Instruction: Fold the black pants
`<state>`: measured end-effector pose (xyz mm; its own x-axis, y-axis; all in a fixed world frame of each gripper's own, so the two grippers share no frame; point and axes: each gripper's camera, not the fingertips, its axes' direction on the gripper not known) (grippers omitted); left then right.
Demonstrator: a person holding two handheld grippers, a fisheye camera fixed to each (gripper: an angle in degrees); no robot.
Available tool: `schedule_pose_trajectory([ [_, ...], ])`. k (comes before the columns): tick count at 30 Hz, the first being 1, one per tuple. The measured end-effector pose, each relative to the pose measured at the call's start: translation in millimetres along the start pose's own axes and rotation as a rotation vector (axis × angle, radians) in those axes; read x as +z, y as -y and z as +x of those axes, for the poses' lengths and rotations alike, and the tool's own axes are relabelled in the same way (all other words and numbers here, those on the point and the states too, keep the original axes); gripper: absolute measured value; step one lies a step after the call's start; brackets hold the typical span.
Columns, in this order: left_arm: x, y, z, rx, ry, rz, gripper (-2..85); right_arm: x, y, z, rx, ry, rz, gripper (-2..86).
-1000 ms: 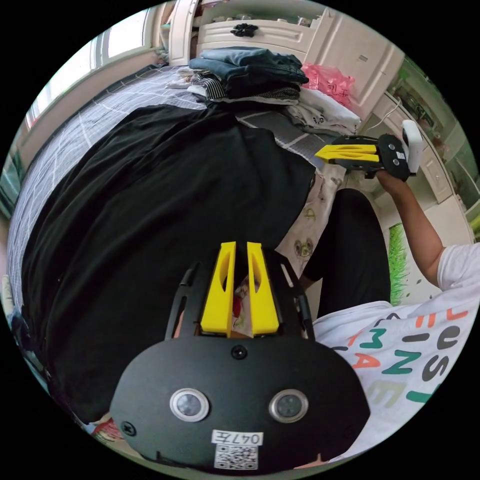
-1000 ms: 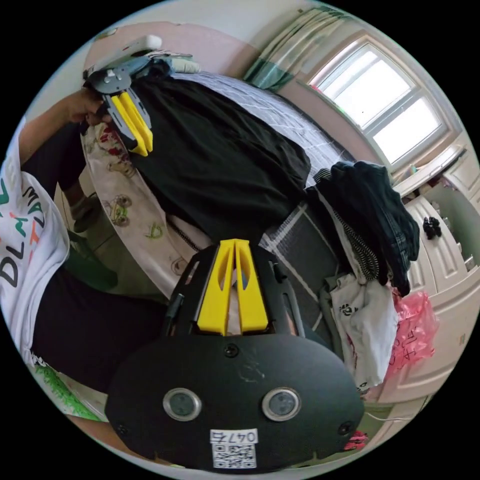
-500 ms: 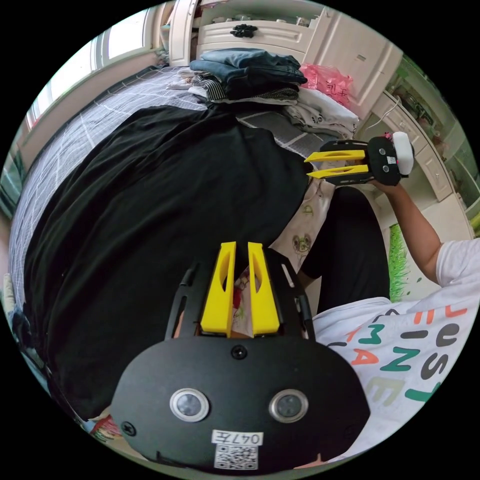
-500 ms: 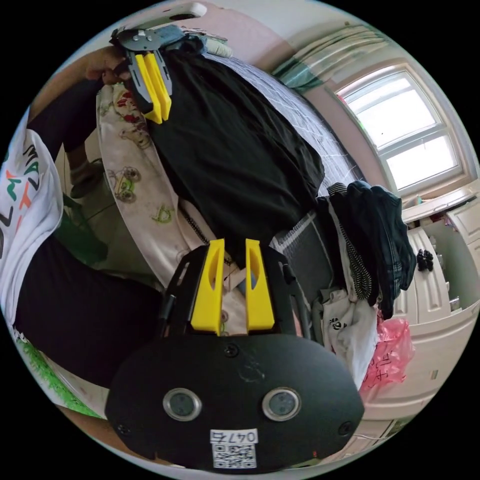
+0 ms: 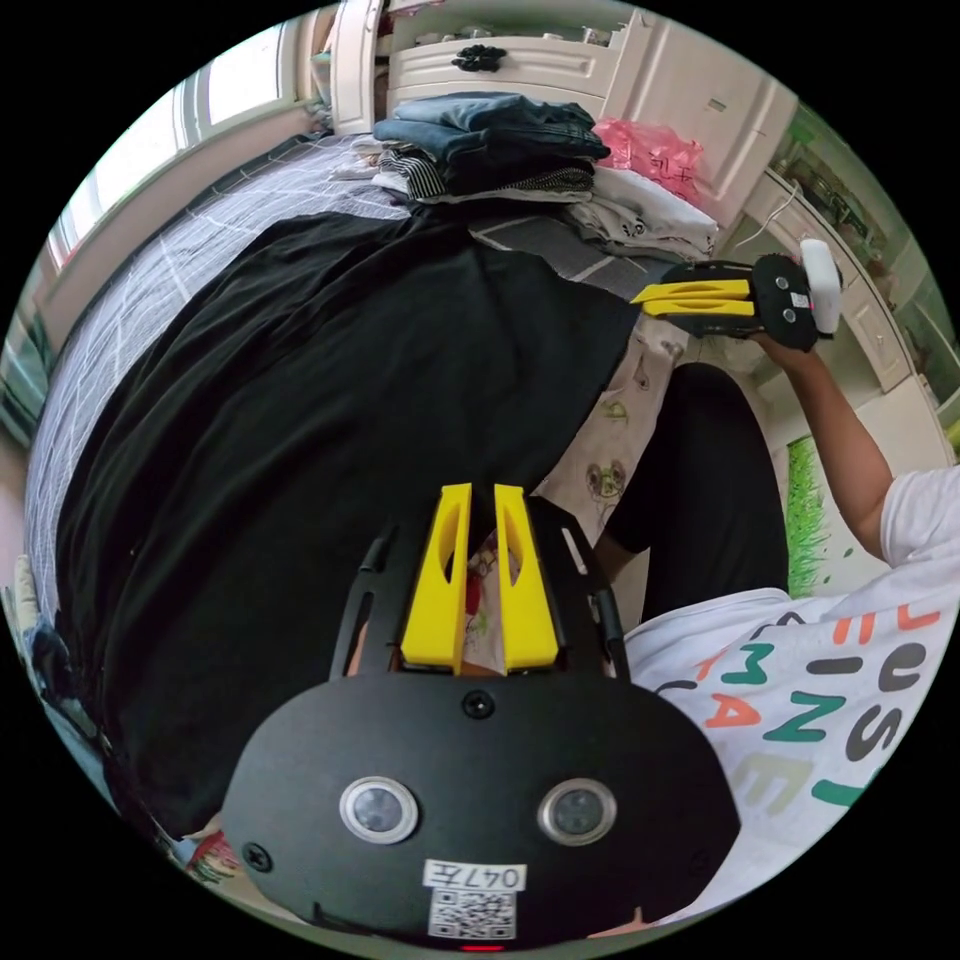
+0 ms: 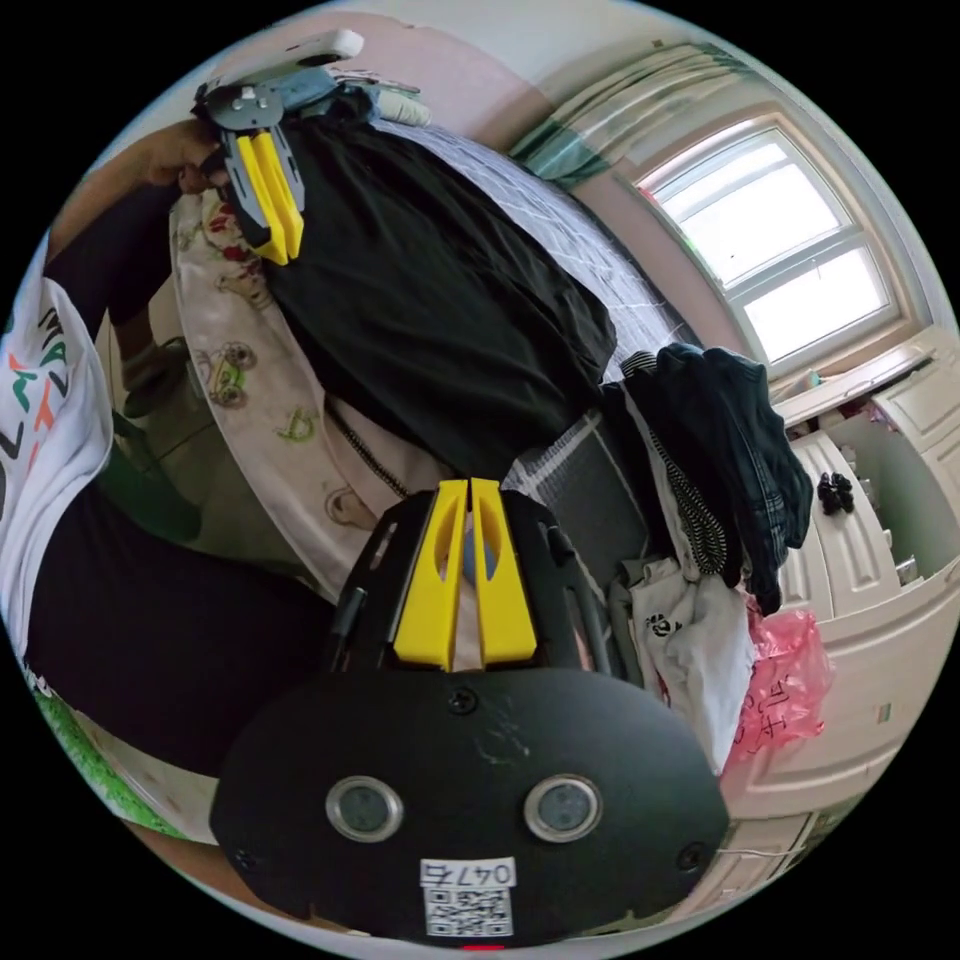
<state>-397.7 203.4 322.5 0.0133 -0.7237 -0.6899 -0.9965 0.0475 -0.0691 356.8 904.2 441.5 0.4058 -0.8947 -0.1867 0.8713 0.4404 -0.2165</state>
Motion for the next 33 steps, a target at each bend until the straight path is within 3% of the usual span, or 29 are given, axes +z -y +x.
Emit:
schedule_pose_trajectory([
  [5, -3, -7, -4, 0.035, 0.045, -0.007, 4.7, -12, -6, -7, -0.049, -0.052, -0.055, -0.1],
  [14, -29, -35, -38, 0.021, 0.121, 0.022, 5.1, 28, -19, 11, 0.010, 0.046, -0.202, 1.2],
  [22, -86, -119, -165, -0.294, 0.309, 0.051, 5.7, 16, 19, 54, 0.112, 0.134, 0.112, 0.6],
  [28, -73, -166, -234, -0.414, 0.268, -0.016, 5.9, 70, 37, 61, 0.106, 0.228, 0.044, 0.4],
  [33, -120, -183, -282, -0.394, 0.150, 0.167, 4.8, 96, 35, 87, 0.191, 0.308, -0.051, -0.4],
])
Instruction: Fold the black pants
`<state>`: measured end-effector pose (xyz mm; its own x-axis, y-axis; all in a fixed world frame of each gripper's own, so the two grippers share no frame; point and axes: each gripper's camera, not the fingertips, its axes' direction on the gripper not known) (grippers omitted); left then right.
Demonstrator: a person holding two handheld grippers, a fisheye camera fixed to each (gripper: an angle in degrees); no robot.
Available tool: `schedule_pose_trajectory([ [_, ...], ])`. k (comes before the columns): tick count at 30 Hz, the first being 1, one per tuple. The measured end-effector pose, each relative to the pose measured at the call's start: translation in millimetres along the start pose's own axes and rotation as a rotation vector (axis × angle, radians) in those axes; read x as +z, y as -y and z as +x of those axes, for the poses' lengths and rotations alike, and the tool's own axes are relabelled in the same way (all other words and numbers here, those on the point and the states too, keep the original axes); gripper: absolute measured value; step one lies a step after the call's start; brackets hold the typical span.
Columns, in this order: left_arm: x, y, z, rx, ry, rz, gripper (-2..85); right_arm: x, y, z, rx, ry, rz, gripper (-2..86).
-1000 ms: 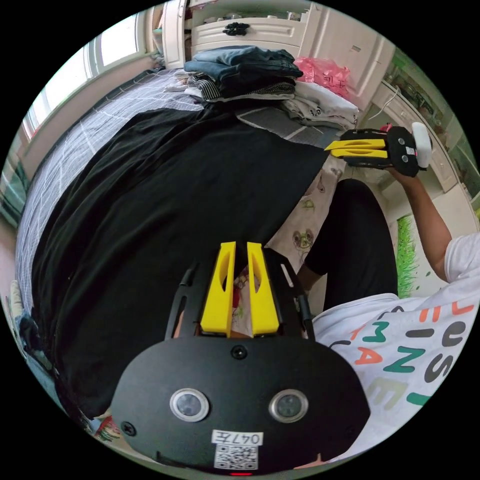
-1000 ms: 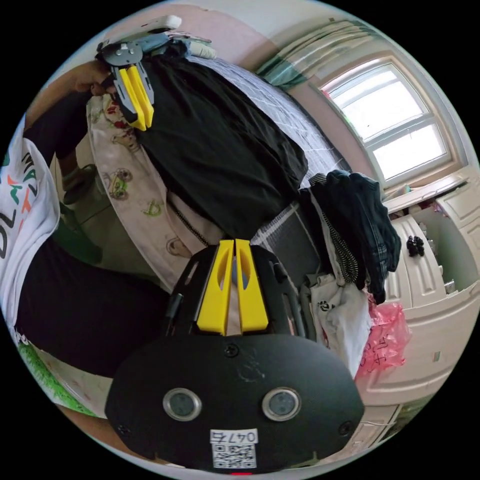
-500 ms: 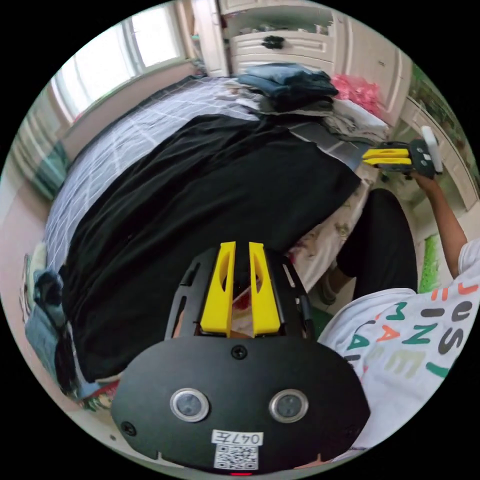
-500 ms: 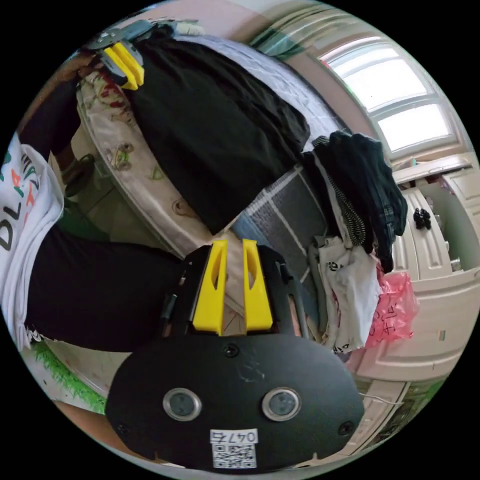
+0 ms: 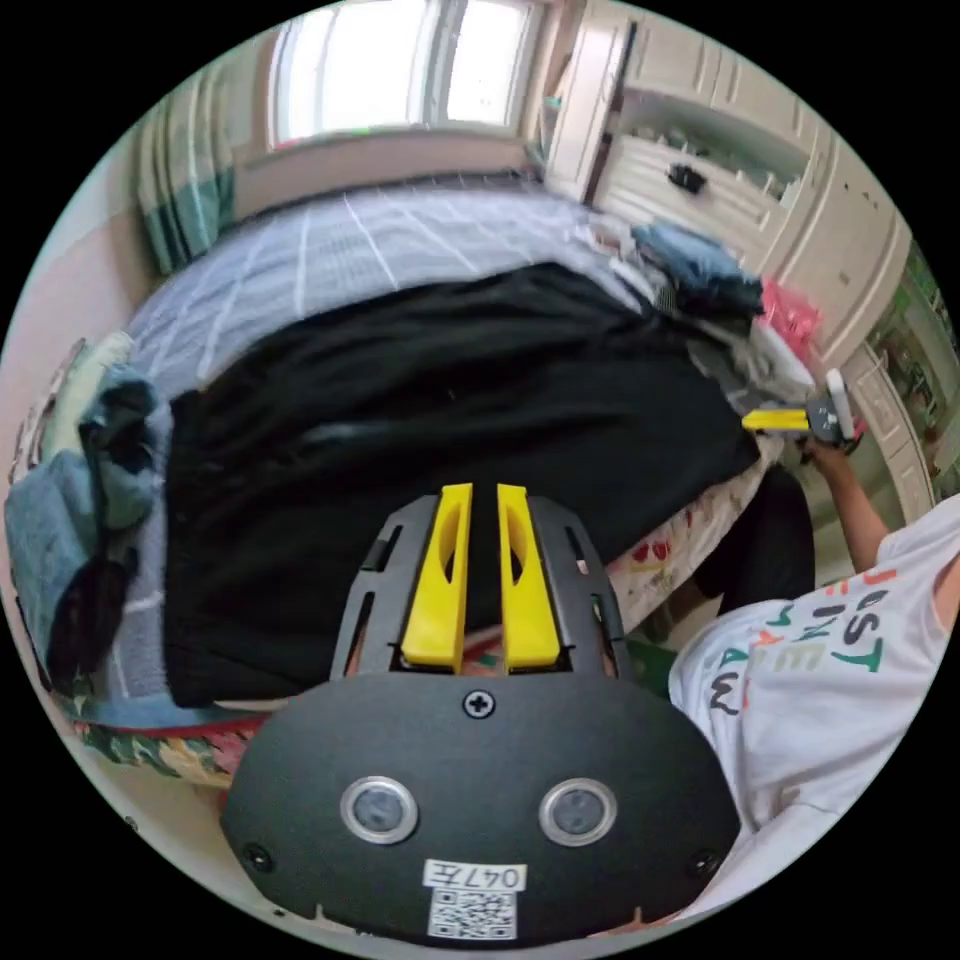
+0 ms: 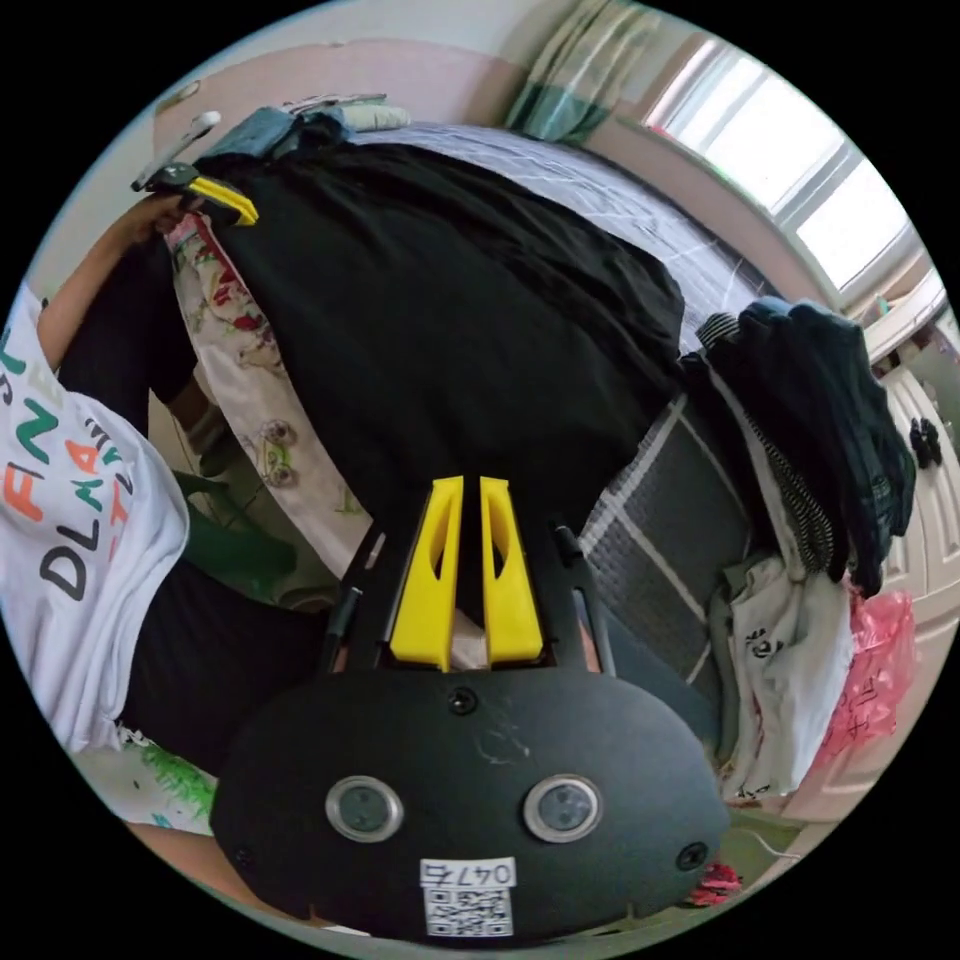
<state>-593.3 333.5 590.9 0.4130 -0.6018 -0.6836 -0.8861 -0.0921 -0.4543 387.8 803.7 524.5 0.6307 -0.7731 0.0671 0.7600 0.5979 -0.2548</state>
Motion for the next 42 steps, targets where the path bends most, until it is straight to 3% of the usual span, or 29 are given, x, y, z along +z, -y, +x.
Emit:
schedule_pose_trajectory([
  [2, -51, 25, -51, -0.014, 0.072, 0.161, 4.3, -13, 7, 11, 0.013, -0.082, 0.034, -0.8],
  [4, -75, 57, -95, 0.006, 0.190, 0.203, 5.2, -34, 20, 27, 0.024, -0.145, 0.154, -1.1],
  [8, -51, 143, -205, 0.233, 0.263, 0.005, 10.2, -44, 53, 53, 0.050, -0.114, 0.264, -1.2],
  [17, 64, 224, -330, 0.313, 0.185, -0.254, 10.5, -3, 135, 96, 0.106, 0.153, 0.448, -1.2],
  [23, 130, 241, -363, 0.335, 0.159, -0.456, 10.7, 36, 197, 123, 0.071, 0.167, 0.441, -0.5],
  [29, 162, 267, -381, 0.299, 0.171, -0.514, 8.0, 67, 299, 182, 0.020, -0.033, 0.345, 1.9],
  [33, 168, 274, -389, 0.291, 0.165, -0.506, 4.5, 121, 373, 247, 0.032, -0.125, 0.191, 4.2],
  [42, 170, 274, -400, 0.281, 0.217, -0.402, 0.9, 233, 472, 317, -0.118, 0.014, 0.097, 2.9],
])
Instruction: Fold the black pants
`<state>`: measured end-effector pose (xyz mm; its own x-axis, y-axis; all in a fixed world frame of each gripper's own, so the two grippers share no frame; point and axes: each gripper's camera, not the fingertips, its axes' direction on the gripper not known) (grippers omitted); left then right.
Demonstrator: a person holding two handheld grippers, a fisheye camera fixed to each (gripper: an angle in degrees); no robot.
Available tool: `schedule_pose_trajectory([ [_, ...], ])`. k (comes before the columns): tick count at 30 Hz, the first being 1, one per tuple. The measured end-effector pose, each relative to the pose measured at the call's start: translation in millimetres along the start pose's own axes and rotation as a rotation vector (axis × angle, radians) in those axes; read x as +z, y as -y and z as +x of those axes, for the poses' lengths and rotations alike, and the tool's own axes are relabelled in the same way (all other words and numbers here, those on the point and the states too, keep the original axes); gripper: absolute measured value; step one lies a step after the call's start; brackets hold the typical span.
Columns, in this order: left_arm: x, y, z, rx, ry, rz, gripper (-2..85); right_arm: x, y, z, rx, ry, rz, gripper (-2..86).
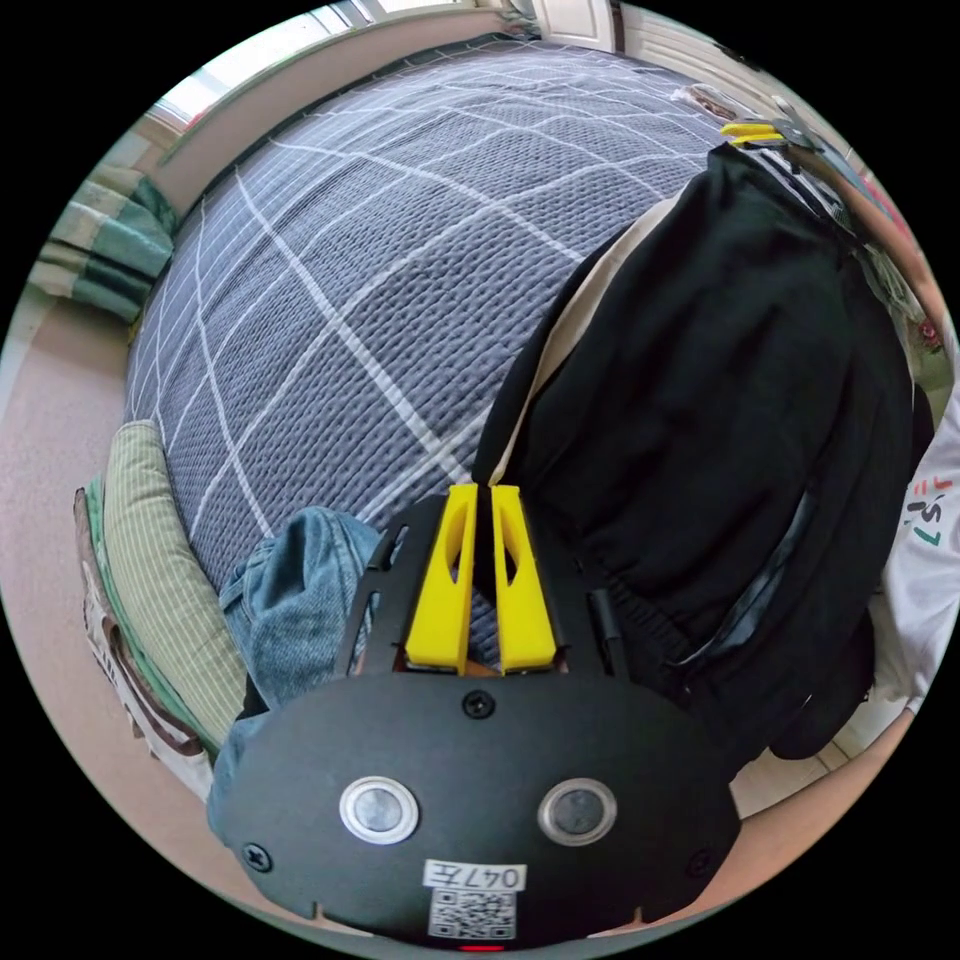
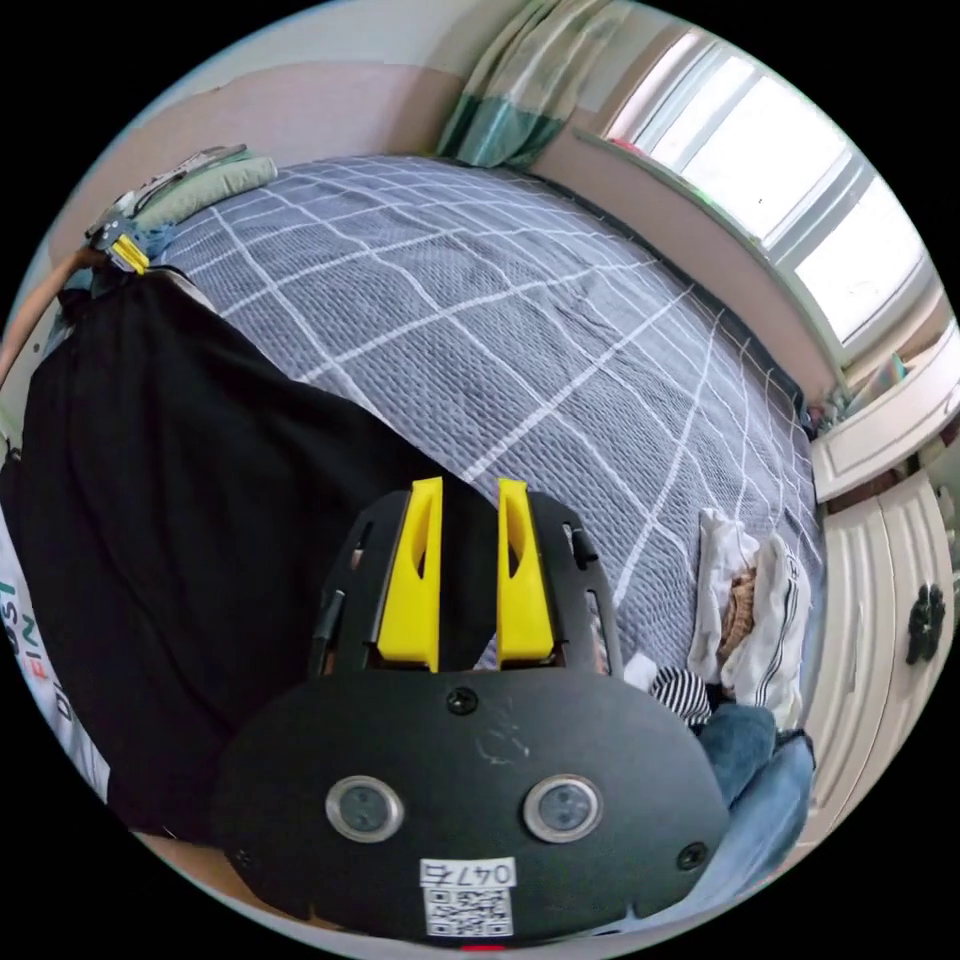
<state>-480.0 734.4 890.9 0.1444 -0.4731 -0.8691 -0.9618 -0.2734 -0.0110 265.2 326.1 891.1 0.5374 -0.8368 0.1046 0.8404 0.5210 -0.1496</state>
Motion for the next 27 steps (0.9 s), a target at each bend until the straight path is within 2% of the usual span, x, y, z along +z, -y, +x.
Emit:
schedule_pose_trajectory([
  [2, 4, 3, -4, -0.008, 0.005, -0.003, 0.8, 11, 11, 1, -0.054, 0.078, 0.025, 1.2],
  [6, 9, 8, -11, -0.001, 0.004, -0.015, 0.8, 31, 26, -21, -0.190, 0.057, -0.116, -0.2],
  [13, 18, 10, -25, -0.007, -0.007, -0.010, 0.9, 22, 19, -57, -0.311, 0.062, -0.189, 1.2],
  [17, 20, 7, -29, -0.005, 0.000, -0.004, 1.0, 19, 24, -49, -0.296, 0.002, -0.231, 2.1],
  [20, 22, 6, -32, -0.008, -0.005, -0.008, 1.0, 8, 32, -39, -0.287, -0.115, -0.175, 2.5],
  [22, 23, 4, -35, -0.011, -0.009, -0.011, 1.1, 14, 42, -25, -0.280, -0.165, -0.203, 3.1],
  [25, 23, 0, -38, -0.012, -0.012, -0.012, 1.1, 31, 46, 0, -0.205, -0.115, -0.268, 4.8],
  [27, 24, -3, -39, -0.010, -0.011, -0.011, 1.2, 34, 45, 12, -0.139, -0.047, -0.235, 5.8],
])
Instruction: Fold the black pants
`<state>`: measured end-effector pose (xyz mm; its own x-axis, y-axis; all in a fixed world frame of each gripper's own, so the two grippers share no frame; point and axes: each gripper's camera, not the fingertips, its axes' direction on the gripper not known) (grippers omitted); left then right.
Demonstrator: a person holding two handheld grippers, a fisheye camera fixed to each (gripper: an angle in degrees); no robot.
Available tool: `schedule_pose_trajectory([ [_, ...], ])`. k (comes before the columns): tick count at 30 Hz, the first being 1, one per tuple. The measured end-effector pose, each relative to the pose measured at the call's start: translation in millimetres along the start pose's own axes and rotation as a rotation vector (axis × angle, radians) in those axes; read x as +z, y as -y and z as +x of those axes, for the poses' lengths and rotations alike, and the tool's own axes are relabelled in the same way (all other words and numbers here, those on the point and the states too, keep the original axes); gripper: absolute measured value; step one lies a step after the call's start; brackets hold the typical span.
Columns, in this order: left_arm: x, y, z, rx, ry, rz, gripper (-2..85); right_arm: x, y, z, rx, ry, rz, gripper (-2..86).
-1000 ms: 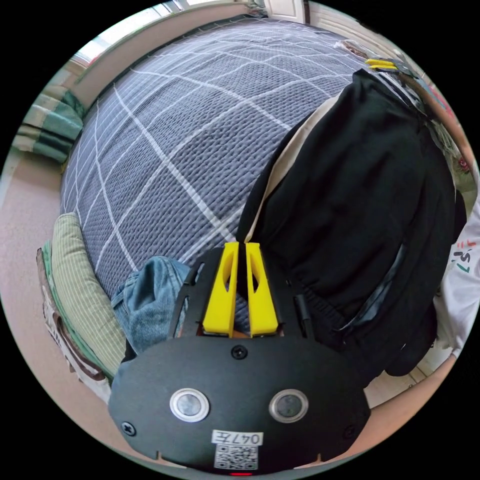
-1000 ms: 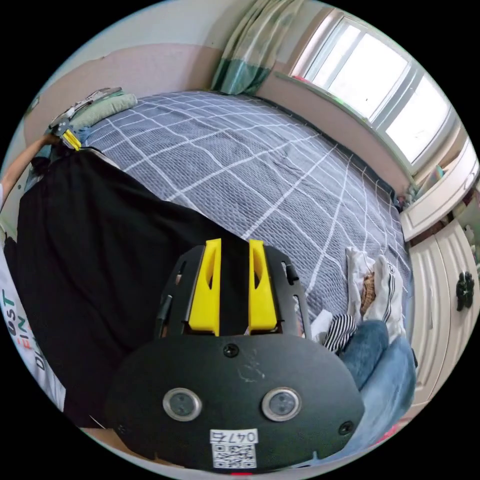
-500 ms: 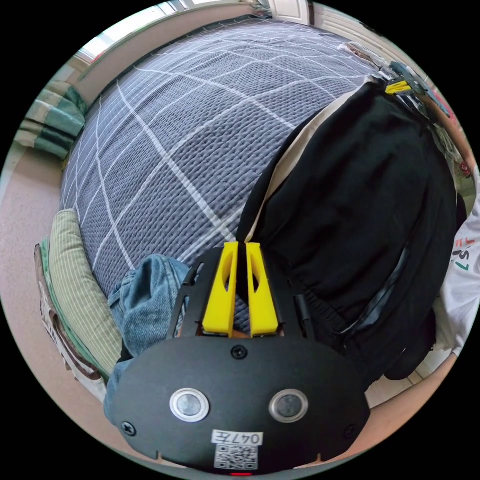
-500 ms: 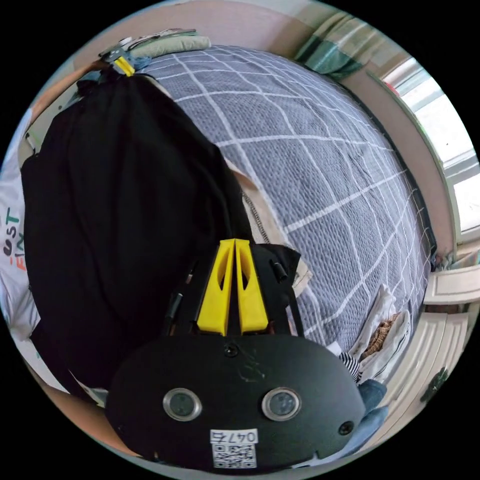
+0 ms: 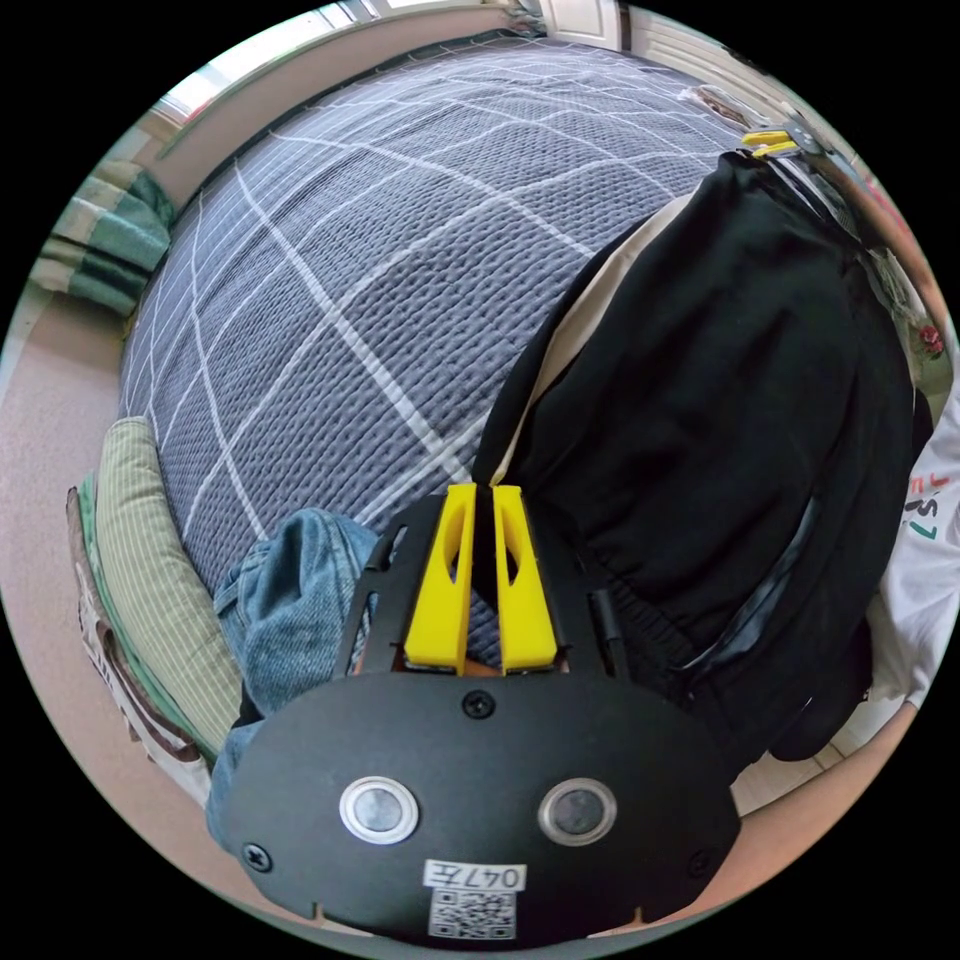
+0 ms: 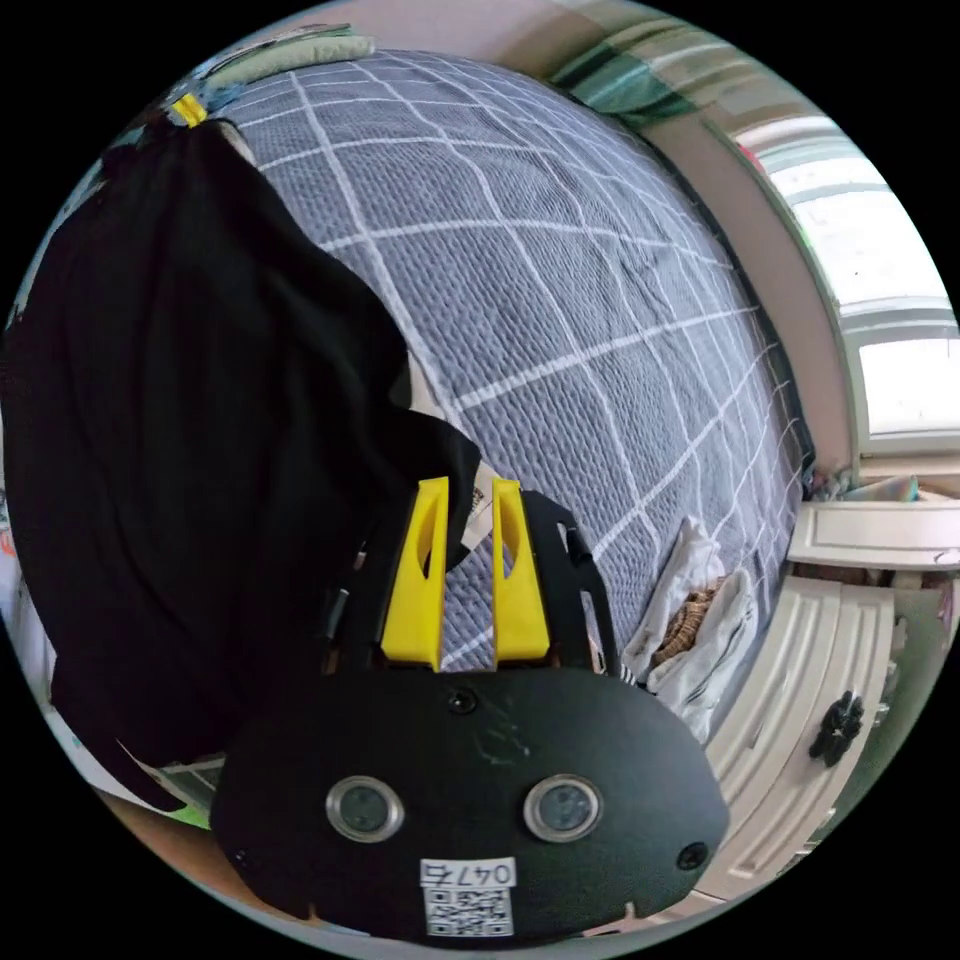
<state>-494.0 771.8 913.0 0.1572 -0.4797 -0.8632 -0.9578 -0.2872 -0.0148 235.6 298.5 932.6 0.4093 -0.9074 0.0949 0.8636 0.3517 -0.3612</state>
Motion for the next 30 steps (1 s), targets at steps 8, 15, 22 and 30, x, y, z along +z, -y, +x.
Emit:
schedule_pose_trajectory([
  [8, 0, -17, -5, -0.002, -0.008, -0.005, 1.2, 18, -16, -5, 0.058, -0.002, 0.004, 6.9],
  [15, -5, -38, -5, -0.022, 0.007, -0.011, 1.2, 7, -34, -6, 0.139, 0.028, -0.008, 12.1],
  [22, -12, -67, -4, -0.025, 0.009, -0.010, 1.2, -3, -64, -12, 0.175, 0.099, 0.030, 7.1],
  [30, -23, -106, -3, -0.064, 0.015, -0.002, 0.4, -41, -91, -75, 0.067, -0.078, 0.064, 0.0],
])
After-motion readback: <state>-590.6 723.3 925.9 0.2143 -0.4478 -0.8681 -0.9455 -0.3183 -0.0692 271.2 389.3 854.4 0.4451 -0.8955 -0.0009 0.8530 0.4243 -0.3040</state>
